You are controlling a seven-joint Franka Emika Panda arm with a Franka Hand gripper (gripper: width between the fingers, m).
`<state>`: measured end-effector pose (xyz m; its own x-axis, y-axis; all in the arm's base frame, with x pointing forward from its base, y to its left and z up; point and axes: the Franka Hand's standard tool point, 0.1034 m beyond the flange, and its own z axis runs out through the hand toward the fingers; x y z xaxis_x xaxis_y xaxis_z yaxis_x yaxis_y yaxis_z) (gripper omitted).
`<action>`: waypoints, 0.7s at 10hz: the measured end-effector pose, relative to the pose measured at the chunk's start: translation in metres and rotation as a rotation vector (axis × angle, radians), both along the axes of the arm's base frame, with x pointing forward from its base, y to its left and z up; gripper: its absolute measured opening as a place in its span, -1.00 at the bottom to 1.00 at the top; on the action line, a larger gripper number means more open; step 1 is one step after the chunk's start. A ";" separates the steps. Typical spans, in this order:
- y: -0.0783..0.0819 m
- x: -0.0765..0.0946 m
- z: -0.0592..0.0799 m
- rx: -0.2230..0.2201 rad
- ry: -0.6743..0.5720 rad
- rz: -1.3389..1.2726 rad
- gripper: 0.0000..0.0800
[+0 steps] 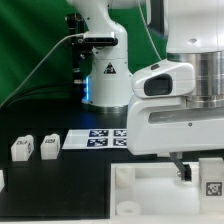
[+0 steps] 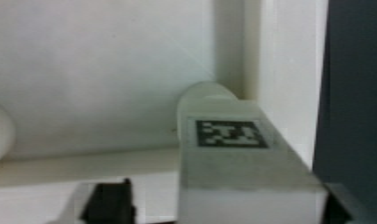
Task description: Assemble one leg
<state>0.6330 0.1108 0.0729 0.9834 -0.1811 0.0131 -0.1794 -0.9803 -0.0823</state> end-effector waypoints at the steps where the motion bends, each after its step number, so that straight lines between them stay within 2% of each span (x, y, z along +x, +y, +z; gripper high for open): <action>1: 0.000 0.000 0.000 0.003 0.008 -0.102 -0.13; 2: 0.000 0.000 0.000 0.006 0.015 -0.183 -0.27; 3: 0.001 0.000 0.000 0.010 0.025 -0.304 -0.27; 5: 0.002 0.001 0.002 0.024 0.064 -0.709 -0.27; 7: 0.003 -0.001 -0.002 0.066 0.094 -1.152 -0.27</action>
Offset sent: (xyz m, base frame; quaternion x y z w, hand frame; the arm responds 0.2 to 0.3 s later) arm 0.0139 -0.0016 0.0059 -0.0012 0.0216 0.3159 0.9485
